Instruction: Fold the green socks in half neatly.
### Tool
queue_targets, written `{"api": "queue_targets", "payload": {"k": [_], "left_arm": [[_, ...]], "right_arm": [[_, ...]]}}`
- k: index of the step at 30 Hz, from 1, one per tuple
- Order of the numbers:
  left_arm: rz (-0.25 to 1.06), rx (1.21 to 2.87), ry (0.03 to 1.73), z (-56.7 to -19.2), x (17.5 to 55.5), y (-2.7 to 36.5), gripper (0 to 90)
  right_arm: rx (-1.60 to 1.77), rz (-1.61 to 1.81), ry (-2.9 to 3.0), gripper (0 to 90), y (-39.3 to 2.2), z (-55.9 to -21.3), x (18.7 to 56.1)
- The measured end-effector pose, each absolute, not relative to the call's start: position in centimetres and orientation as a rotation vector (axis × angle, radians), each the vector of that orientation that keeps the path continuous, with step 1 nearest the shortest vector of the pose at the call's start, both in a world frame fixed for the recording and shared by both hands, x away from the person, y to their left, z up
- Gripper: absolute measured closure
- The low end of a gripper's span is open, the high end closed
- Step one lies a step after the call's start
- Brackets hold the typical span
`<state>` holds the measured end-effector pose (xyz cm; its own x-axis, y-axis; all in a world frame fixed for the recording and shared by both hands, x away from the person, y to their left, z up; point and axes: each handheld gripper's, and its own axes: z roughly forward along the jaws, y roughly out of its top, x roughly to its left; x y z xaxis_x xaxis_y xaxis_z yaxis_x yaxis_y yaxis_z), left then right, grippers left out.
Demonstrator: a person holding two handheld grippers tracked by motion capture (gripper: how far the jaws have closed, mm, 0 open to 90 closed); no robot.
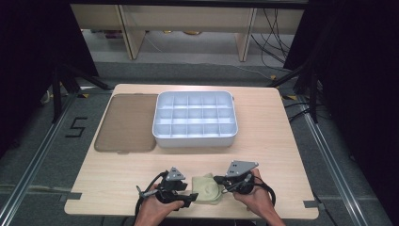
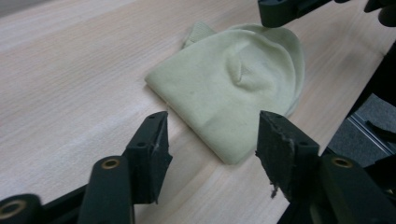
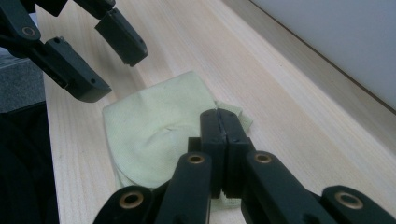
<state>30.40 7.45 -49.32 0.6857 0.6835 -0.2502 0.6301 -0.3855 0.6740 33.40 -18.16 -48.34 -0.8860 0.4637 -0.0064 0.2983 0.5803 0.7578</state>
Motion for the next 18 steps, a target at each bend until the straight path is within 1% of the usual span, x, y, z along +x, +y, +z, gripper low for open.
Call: {"api": "queue_targets", "payload": {"k": [8,18], "left_arm": [[0.075,2.141,0.976,-49.9,30.4,7.1,42.0],[0.062,2.123,0.99,-49.6,30.8,7.3,46.1]], "right_arm": [[0.652,1.191,2.596,90.0,-18.3,-48.3,33.2],[0.66,1.216,2.581,89.5,-19.2,-48.1,33.3]]}}
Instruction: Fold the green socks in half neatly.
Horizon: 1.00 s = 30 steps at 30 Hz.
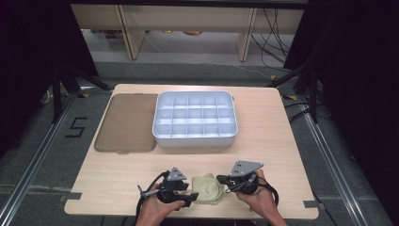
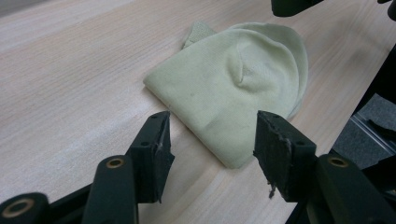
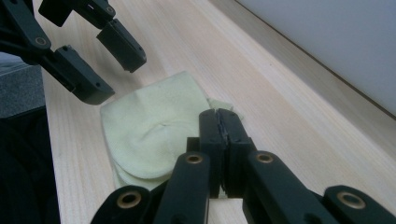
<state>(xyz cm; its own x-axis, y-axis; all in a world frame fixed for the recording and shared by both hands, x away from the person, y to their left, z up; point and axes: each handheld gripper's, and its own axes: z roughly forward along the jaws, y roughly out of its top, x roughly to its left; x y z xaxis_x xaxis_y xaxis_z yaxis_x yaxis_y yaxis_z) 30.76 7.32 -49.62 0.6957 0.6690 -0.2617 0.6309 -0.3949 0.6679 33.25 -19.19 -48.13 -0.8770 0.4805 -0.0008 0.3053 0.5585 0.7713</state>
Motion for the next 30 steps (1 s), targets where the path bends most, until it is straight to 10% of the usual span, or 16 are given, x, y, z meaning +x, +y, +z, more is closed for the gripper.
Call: {"api": "queue_targets", "payload": {"k": [30], "left_arm": [[0.126,2.23,0.985,-50.3,30.6,5.4,59.8]], "right_arm": [[0.662,1.231,2.586,88.9,-19.0,-48.1,33.0]]}}
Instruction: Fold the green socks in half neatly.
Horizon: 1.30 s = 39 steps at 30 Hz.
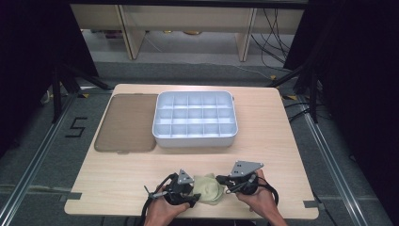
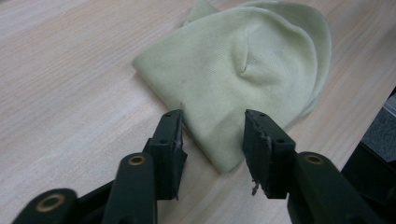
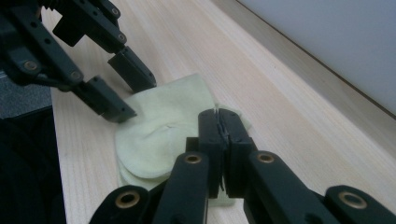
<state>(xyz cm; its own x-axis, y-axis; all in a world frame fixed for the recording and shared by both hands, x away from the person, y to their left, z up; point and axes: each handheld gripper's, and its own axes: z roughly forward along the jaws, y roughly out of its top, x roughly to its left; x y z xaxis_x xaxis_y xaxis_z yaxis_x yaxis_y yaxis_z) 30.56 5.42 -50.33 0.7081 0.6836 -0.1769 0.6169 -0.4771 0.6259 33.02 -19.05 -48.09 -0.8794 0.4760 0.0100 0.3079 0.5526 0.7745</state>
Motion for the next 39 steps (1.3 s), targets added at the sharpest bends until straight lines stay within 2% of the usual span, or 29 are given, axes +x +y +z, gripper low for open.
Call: {"api": "queue_targets", "payload": {"k": [7,14,29,39], "left_arm": [[0.09,2.184,0.989,-50.6,31.1,5.5,70.2],[0.156,2.167,0.966,-50.6,31.3,5.6,82.9],[0.254,2.218,0.889,-49.4,31.4,6.0,83.9],[0.253,2.222,0.882,-49.0,31.6,6.6,83.8]], "right_arm": [[0.639,1.235,2.586,88.8,-19.0,-48.1,33.1],[0.641,1.228,2.611,88.7,-18.8,-48.2,32.9],[0.548,1.296,2.71,88.8,-16.1,-49.4,32.1],[0.497,1.236,2.767,88.9,-13.7,-50.6,32.1]]}}
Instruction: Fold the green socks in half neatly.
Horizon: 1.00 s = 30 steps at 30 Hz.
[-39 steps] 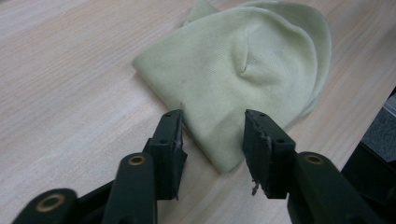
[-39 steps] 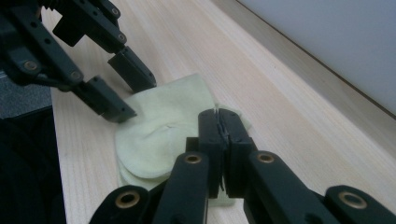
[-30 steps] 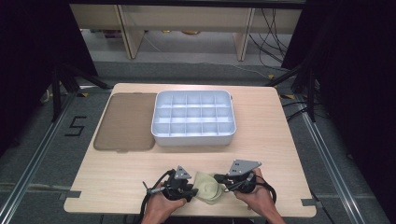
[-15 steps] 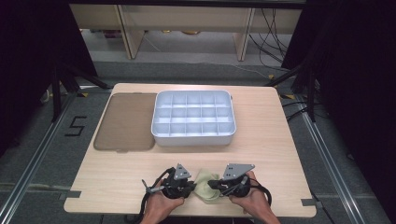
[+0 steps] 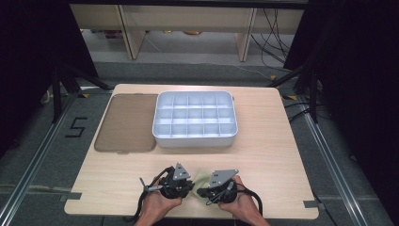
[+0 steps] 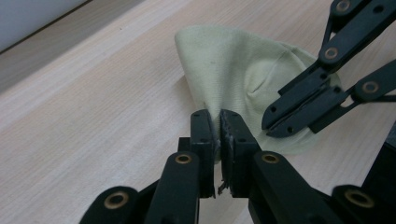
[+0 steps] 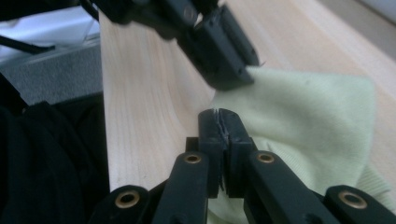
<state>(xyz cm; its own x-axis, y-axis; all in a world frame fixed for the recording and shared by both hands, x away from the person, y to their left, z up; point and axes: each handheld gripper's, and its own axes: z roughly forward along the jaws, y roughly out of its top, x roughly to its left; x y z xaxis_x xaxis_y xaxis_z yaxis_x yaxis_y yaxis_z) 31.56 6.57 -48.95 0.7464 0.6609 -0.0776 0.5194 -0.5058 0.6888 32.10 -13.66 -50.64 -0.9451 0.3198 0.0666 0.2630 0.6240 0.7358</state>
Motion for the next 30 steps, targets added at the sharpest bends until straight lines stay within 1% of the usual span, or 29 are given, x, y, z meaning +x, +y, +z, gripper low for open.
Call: {"api": "queue_targets", "payload": {"k": [5,12,18,25,29,30], "left_arm": [[0.283,2.24,0.864,-48.5,31.3,6.5,83.8],[0.317,2.257,0.843,-48.2,31.0,6.2,83.7],[0.338,2.275,0.808,-47.9,30.8,5.7,83.7],[0.356,2.281,0.79,-47.6,30.4,5.4,83.7],[0.362,2.273,0.799,-47.4,30.4,5.6,83.7],[0.375,2.283,0.777,-47.3,30.5,5.6,83.7]], "right_arm": [[0.498,1.229,2.77,89.2,-13.4,-50.9,32.2],[0.636,1.258,2.659,89.3,-15.6,-49.7,33.8],[0.696,1.19,2.65,89.5,-16.3,-50.5,35.1],[0.715,1.216,2.618,89.4,-16.8,-50.0,35.1],[0.699,1.25,2.625,89.4,-17.7,-49.2,34.4],[0.705,1.258,2.627,89.4,-17.9,-49.0,34.1]]}}
